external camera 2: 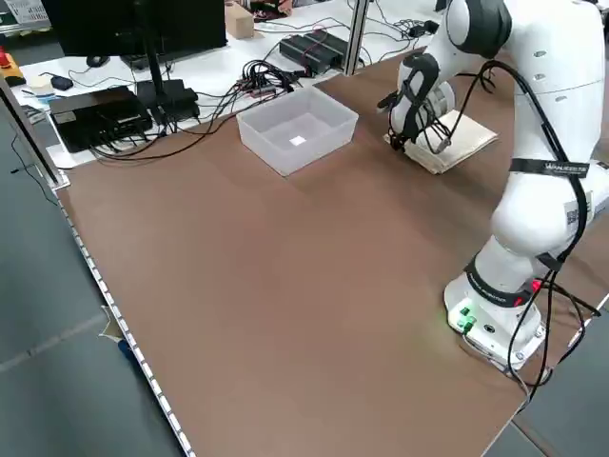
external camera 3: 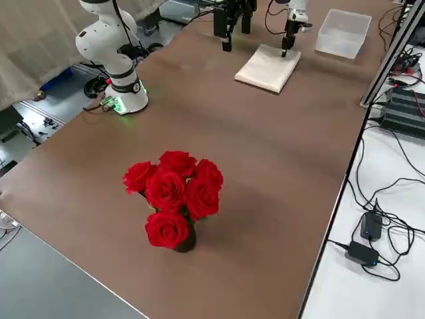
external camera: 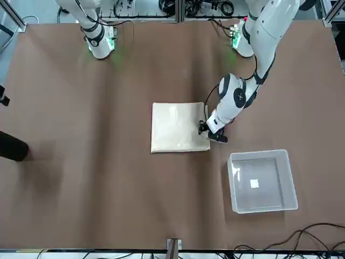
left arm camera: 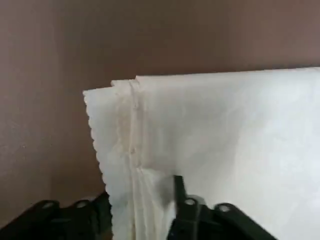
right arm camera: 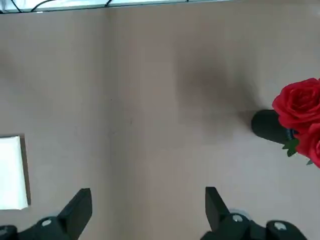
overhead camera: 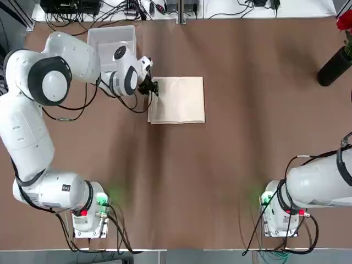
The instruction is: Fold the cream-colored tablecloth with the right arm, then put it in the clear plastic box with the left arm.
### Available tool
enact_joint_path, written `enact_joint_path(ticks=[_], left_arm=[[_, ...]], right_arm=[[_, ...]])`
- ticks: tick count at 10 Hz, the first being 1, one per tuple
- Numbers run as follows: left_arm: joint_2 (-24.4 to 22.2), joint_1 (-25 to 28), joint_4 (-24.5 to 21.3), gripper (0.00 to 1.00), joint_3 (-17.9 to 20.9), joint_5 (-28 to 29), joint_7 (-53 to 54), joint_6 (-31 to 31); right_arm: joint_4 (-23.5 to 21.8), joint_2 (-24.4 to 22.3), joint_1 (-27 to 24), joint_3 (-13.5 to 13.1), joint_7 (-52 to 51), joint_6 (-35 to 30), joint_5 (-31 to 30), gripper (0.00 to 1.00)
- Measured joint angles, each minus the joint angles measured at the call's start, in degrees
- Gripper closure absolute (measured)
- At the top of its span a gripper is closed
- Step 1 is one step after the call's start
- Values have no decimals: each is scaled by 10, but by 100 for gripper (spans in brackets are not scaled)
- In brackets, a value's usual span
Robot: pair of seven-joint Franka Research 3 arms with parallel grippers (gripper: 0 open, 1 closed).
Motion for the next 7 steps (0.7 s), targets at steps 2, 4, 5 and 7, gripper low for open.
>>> enact_joint_path(ticks=[2,4,5,7], left_arm=[[0,0,4,85,-4,0,0,0],[-3,4,6,92,-3,0,4,-1],[-9,9,7,92,-2,0,8,-12],[-51,22,12,92,14,0,29,-106]], right_arm=[[-27,-6,14,2,6,30,0,0],[-55,-26,29,2,40,45,0,0],[-60,-33,31,2,59,46,0,0],[-63,-38,31,2,69,46,0,0]])
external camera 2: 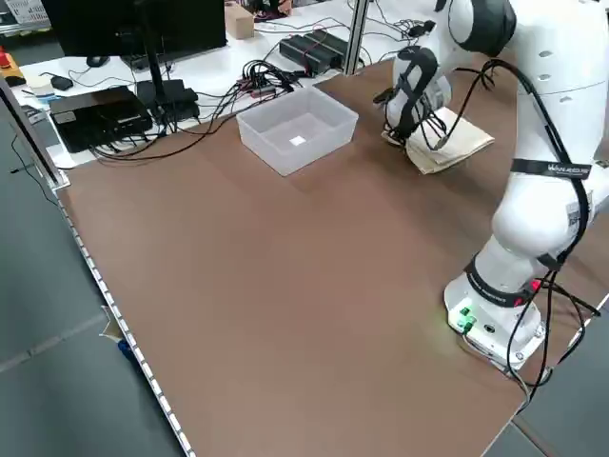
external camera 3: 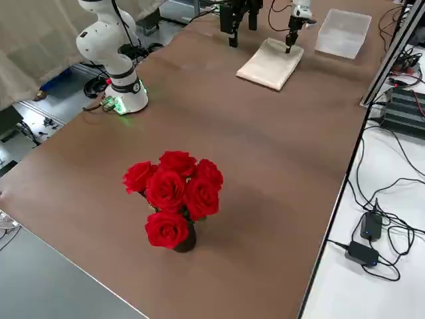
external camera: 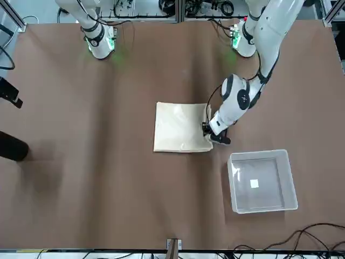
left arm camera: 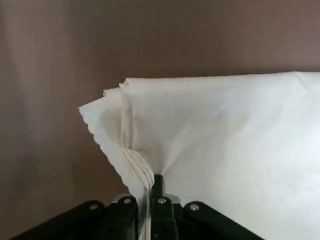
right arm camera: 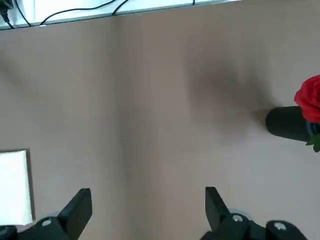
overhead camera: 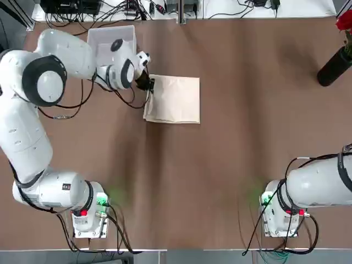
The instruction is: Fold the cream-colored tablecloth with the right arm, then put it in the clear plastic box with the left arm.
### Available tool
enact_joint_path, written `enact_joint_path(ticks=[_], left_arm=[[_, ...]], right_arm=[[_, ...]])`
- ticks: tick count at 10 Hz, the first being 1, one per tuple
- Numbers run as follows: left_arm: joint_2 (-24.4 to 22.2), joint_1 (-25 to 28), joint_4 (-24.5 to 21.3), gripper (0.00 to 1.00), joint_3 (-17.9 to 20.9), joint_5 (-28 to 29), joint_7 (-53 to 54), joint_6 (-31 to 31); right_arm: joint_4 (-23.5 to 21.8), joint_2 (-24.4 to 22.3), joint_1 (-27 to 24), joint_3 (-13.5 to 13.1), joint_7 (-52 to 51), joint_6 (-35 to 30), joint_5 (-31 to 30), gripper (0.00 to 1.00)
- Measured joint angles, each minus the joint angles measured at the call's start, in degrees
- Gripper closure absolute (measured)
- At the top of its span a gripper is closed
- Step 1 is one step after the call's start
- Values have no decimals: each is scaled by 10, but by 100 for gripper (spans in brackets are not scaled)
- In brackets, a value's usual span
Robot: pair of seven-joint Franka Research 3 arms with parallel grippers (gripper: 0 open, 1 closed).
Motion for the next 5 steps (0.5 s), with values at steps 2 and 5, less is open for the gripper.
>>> enact_joint_path(ticks=[2,5], left_arm=[[-70,4,3,92,30,0,7,-117],[-132,3,7,92,34,0,-6,-171]], right_arm=[[-1,0,5,0,3,1,0,0],[-1,0,8,0,4,1,0,0]])
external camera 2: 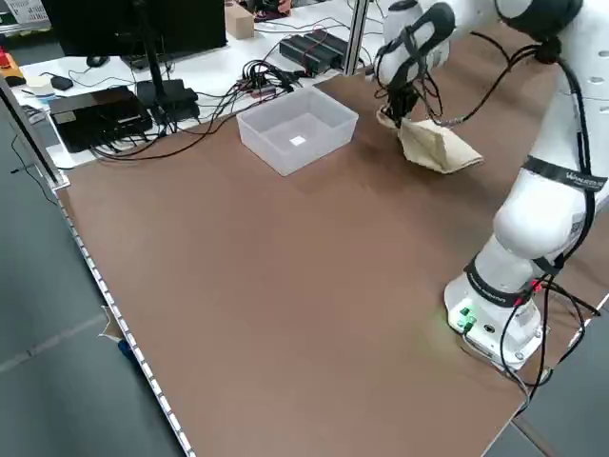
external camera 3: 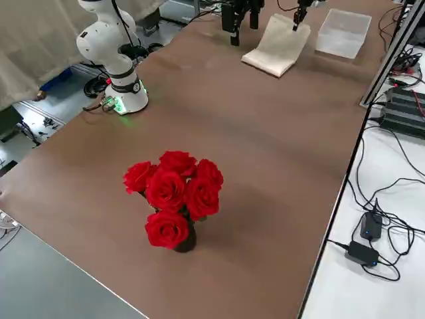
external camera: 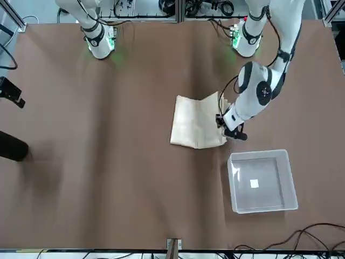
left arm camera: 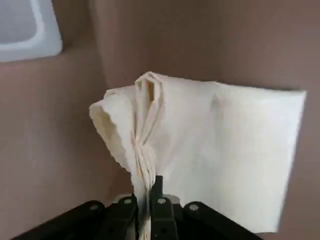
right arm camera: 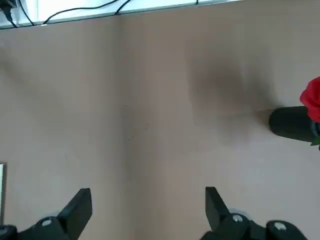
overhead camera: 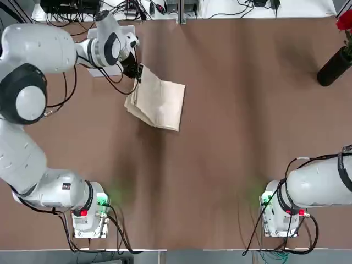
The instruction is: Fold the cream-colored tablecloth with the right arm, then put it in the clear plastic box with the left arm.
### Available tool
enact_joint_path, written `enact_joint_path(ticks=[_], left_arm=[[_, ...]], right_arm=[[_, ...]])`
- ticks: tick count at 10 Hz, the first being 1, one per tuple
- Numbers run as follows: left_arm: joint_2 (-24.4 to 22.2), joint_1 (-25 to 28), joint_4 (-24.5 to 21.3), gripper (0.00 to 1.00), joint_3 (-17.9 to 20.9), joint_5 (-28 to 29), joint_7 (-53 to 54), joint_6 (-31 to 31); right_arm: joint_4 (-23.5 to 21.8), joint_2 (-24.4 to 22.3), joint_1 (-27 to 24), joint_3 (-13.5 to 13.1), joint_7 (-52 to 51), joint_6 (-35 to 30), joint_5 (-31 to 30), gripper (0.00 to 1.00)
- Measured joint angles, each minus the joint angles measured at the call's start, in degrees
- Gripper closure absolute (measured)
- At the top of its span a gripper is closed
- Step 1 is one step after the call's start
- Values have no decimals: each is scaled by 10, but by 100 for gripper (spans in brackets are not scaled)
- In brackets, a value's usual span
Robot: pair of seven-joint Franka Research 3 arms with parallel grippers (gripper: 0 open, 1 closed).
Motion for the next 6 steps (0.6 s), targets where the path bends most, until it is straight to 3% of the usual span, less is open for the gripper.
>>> enact_joint_path(ticks=[3,6], left_arm=[[-6,-5,23,92,-42,2,-61,-3],[-11,-9,38,92,-90,54,-126,-8]], right_arm=[[0,0,0,0,0,0,0,0],[0,0,0,-1,1,0,0,0]])
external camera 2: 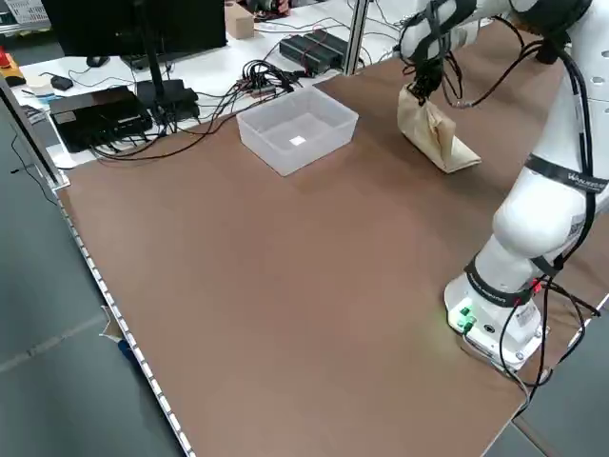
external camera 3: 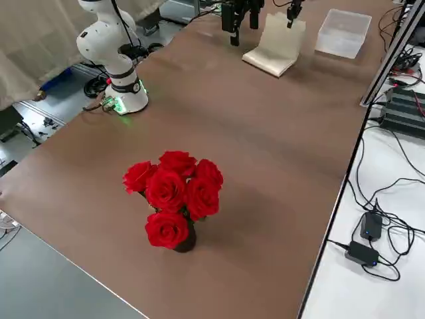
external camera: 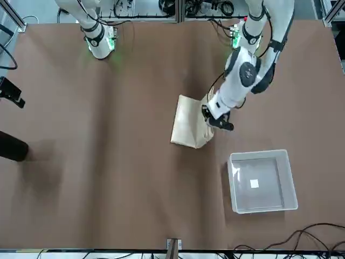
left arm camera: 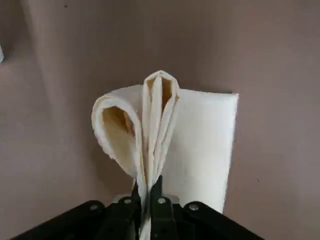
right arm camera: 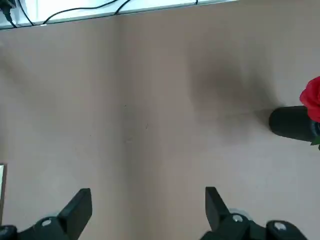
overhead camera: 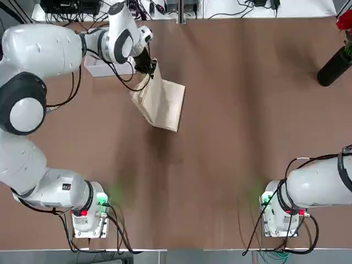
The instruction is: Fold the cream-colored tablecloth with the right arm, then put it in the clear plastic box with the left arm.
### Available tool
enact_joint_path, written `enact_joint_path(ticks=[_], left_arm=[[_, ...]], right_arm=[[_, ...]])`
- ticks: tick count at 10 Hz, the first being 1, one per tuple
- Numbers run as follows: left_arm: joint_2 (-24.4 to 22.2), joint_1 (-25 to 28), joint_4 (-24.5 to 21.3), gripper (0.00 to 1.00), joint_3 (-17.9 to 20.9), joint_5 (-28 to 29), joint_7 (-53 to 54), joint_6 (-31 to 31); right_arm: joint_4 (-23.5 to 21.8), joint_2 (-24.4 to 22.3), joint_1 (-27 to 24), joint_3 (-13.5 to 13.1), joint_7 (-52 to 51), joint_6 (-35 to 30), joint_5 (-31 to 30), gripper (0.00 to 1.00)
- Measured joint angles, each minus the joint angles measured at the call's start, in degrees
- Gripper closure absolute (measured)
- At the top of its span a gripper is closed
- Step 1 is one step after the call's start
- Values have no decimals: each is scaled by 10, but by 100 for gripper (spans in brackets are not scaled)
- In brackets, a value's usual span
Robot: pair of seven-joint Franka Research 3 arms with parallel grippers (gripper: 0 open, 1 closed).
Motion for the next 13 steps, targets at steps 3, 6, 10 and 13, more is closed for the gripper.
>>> enact_joint_path(ticks=[3,6,10,13], left_arm=[[10,-8,1,92,-41,10,-50,-5],[60,-10,31,92,-74,88,-147,-3],[175,-52,130,92,-81,212,-307,-3],[218,-62,168,79,-81,235,-337,-3]], right_arm=[[0,0,0,0,0,0,0,0],[-1,0,0,0,0,0,0,0],[-1,0,1,0,0,0,0,0],[-1,0,1,0,0,0,0,0]])
